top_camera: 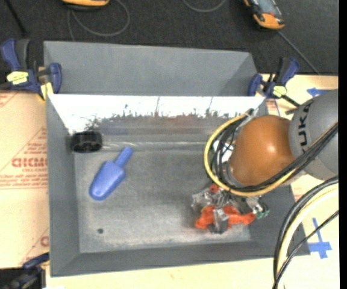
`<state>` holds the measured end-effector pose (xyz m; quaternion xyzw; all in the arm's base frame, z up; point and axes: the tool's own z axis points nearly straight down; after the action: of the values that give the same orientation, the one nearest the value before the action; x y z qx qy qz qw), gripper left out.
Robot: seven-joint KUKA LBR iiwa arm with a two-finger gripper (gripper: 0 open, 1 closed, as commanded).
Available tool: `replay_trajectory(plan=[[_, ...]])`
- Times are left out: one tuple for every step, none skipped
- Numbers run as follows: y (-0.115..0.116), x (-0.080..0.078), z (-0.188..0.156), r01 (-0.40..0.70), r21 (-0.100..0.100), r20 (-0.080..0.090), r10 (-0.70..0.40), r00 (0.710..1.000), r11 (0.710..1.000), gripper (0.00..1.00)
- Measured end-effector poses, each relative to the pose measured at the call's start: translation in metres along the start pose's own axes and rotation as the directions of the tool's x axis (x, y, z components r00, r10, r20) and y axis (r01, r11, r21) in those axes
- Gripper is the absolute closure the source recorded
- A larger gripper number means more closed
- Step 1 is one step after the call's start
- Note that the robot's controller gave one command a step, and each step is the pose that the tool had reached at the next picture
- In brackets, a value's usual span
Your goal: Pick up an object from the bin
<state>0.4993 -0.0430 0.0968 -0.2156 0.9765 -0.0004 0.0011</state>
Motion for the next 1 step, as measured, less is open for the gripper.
replay_trajectory(plan=[[-0.0104,-0.0097,0.0121,0.157,-0.005,-0.005,-0.157,0.988,0.988,1.00]])
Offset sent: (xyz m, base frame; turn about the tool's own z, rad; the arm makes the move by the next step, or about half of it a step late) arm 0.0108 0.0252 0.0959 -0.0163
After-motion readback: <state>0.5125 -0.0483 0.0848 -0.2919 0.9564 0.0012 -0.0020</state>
